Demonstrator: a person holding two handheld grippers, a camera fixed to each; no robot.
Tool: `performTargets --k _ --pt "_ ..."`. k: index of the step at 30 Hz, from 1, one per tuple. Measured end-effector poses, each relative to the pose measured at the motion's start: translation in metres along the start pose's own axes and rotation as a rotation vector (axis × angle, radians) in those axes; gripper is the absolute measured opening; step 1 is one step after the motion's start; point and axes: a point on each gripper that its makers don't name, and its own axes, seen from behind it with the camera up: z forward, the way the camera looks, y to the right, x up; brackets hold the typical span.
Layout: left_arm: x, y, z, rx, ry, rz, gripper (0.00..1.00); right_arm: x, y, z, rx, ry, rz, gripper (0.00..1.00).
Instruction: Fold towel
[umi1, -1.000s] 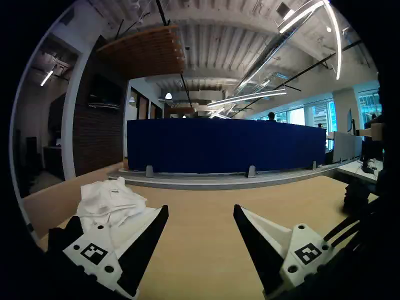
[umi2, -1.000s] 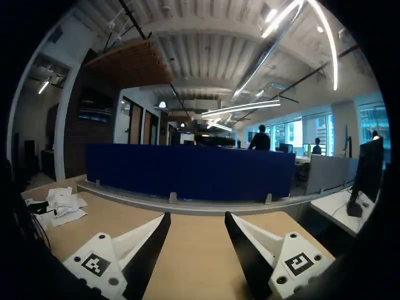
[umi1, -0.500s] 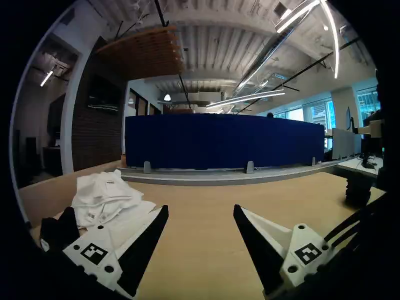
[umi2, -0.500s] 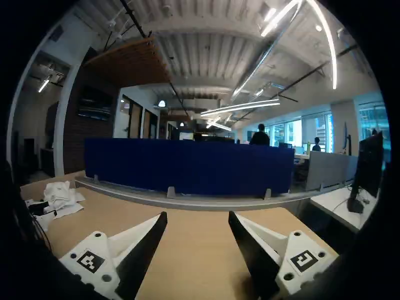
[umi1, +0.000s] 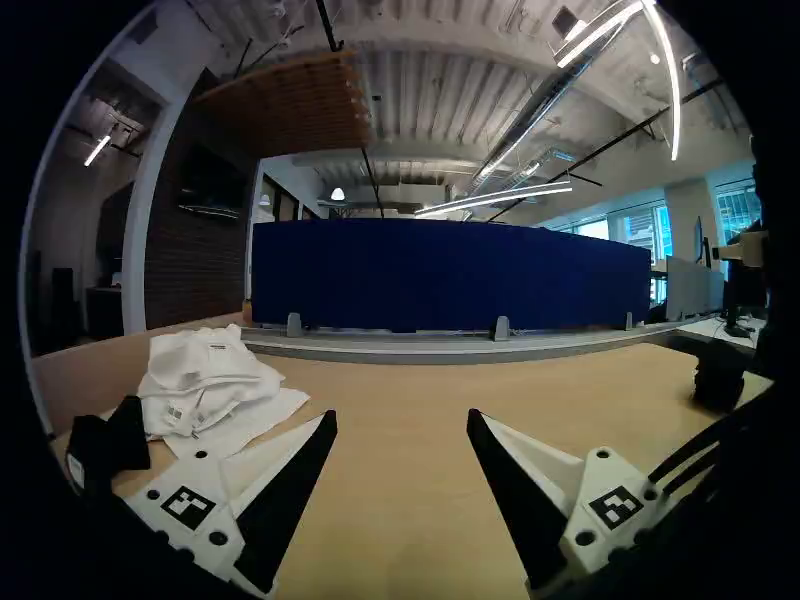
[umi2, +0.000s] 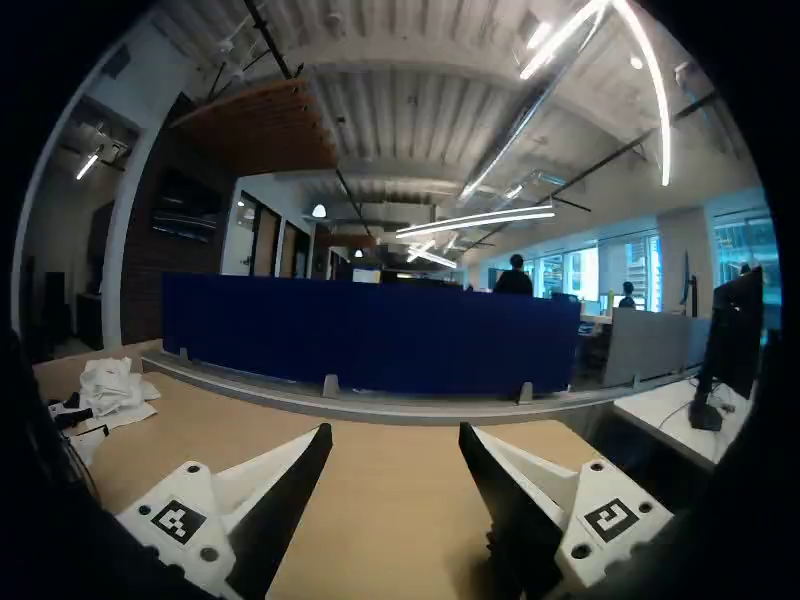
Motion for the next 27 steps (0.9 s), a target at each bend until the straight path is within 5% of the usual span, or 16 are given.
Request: performTargets --k 27 --pt "-0.001 -0.003 -0.007 0.024 0.037 0.028 0.96 -0.01 0.013 0.006 -0.019 0.007 -0.032 0.99"
